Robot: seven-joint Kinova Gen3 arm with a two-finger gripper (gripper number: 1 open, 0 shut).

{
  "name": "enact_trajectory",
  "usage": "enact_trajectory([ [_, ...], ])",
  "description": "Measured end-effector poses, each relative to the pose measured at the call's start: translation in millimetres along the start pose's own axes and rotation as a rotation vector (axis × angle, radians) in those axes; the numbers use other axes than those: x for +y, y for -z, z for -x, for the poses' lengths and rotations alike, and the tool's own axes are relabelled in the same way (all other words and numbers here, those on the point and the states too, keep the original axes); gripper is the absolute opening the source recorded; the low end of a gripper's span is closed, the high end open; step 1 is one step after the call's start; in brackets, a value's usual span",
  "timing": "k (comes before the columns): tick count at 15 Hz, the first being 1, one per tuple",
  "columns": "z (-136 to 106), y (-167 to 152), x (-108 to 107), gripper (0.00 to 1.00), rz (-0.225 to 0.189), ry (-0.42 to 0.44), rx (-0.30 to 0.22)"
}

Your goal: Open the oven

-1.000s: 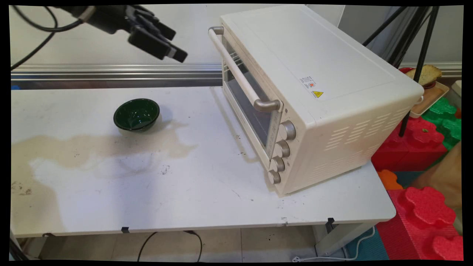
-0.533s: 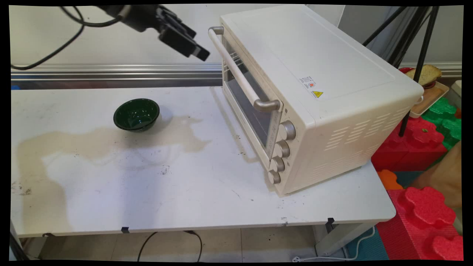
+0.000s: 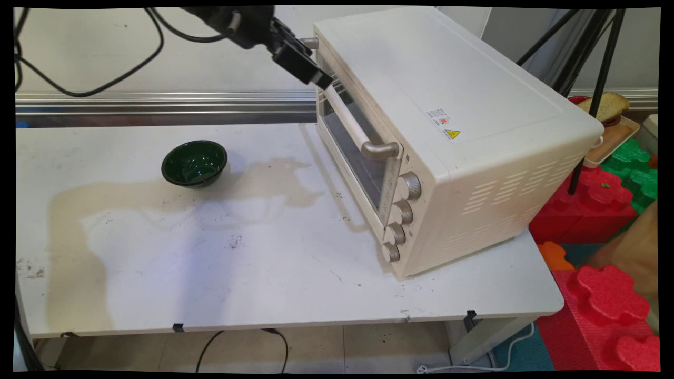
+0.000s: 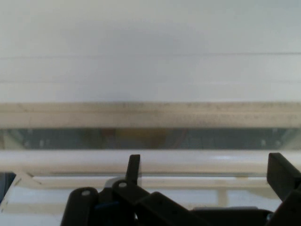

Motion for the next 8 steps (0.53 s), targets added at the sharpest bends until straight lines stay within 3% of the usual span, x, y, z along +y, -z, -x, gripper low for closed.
enact_trajectory([
  [7,-12,-29,-4,1.00,0.007,-0.017,-0.010],
  [8,-13,-32,-5,0.00,0.008,-0.020,-0.012],
])
